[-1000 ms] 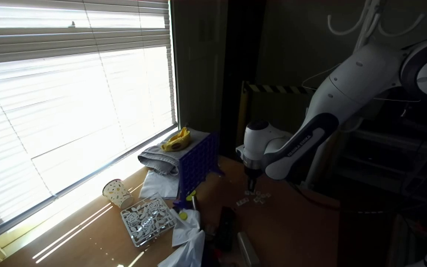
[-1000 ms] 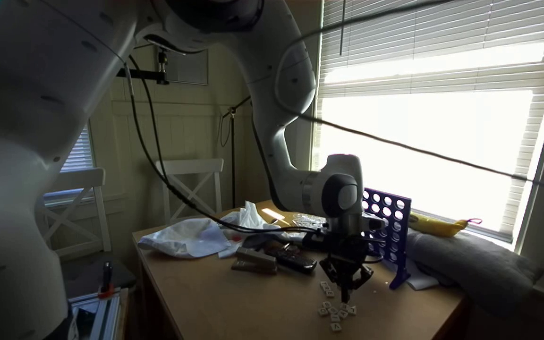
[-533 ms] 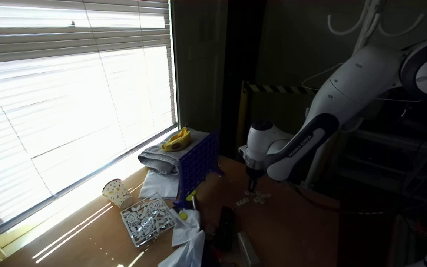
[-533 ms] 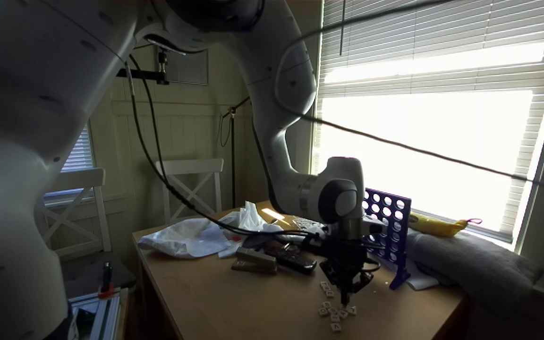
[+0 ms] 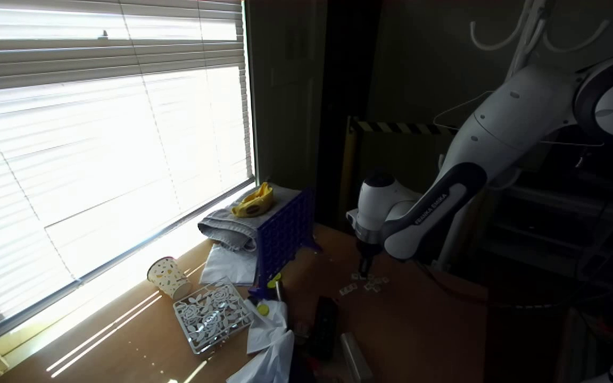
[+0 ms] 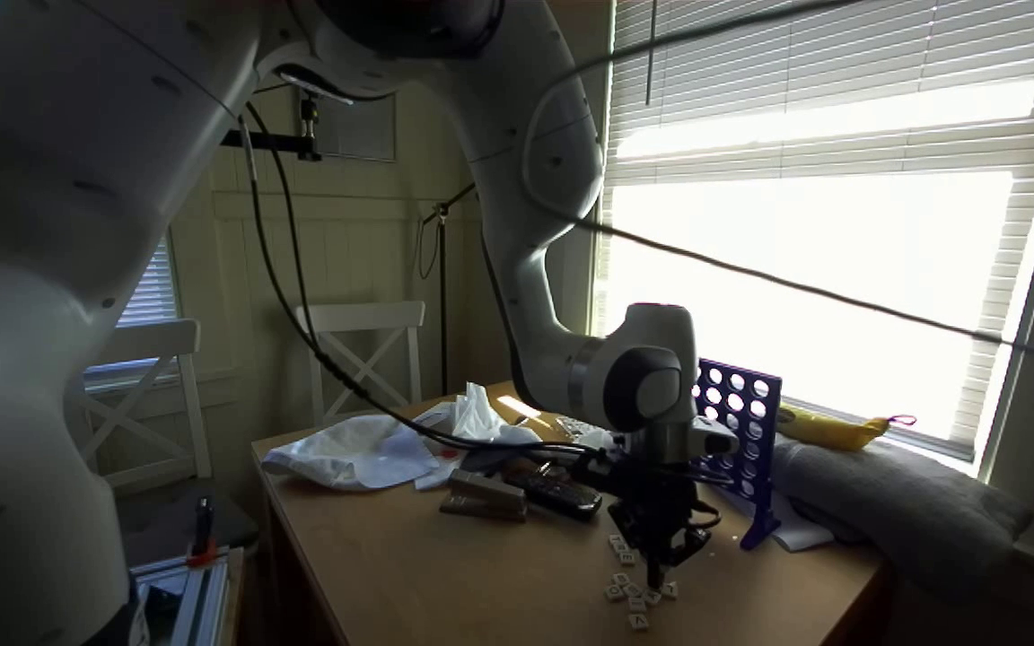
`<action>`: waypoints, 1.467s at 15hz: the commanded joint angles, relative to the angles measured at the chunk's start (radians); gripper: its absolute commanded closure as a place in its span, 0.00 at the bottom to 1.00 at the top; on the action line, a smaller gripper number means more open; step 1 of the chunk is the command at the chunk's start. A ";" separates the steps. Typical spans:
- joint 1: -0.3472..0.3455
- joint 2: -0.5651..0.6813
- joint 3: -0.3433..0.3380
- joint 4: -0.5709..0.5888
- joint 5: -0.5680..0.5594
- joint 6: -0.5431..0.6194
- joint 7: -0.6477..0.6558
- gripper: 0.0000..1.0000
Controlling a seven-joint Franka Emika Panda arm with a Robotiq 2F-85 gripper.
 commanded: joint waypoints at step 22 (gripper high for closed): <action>0.037 0.026 0.025 0.045 -0.061 -0.176 -0.206 1.00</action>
